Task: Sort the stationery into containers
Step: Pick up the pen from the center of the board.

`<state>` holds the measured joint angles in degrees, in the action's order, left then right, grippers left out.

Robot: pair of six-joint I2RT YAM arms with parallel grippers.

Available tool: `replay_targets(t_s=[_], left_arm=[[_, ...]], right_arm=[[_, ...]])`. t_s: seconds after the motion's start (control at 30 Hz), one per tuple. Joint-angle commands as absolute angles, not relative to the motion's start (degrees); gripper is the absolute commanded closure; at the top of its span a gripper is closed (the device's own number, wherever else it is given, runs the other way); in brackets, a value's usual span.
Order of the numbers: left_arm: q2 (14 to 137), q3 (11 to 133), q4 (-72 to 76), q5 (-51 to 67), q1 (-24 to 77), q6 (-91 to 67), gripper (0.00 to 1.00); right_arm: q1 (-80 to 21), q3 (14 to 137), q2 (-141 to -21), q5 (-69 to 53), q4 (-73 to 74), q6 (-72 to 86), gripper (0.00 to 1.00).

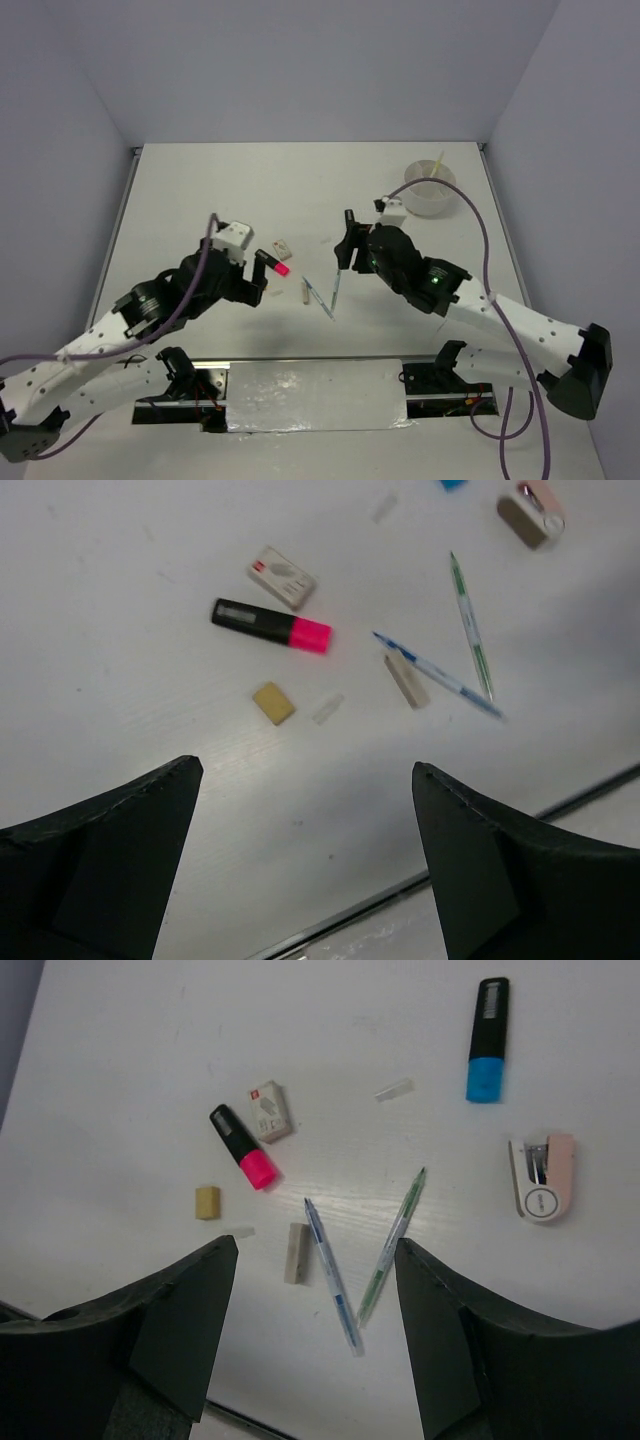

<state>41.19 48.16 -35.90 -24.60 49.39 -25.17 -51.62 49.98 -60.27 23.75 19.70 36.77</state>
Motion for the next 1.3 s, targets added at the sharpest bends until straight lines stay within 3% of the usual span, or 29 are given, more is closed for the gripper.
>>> replay_targets(t_s=[0.0,0.13,0.4,0.9,1.27], left_arm=[[49.4,51.8,-30.7,-11.1,49.3,-14.9,0.01],[63.6,58.1,-36.1,-12.1,49.3,-9.9,0.01],[80.5,62.0,-39.2,-6.6,48.3,-2.9,0.23],[94.7,63.4,-36.3,-1.7,40.7,1.6,0.4],[96.8,62.6,-34.6,-0.4,40.6,1.0,0.43]], right_arm=[[-51.9,49.7,-53.1,29.3,22.0,39.0,0.28],[-51.8,47.0,-43.7,30.3,24.4,39.2,0.27],[-51.8,46.8,-35.6,28.3,29.7,37.0,0.27],[-51.8,42.3,-31.0,25.3,26.8,35.2,0.27],[-51.8,41.5,-28.4,26.2,27.6,34.4,0.27]])
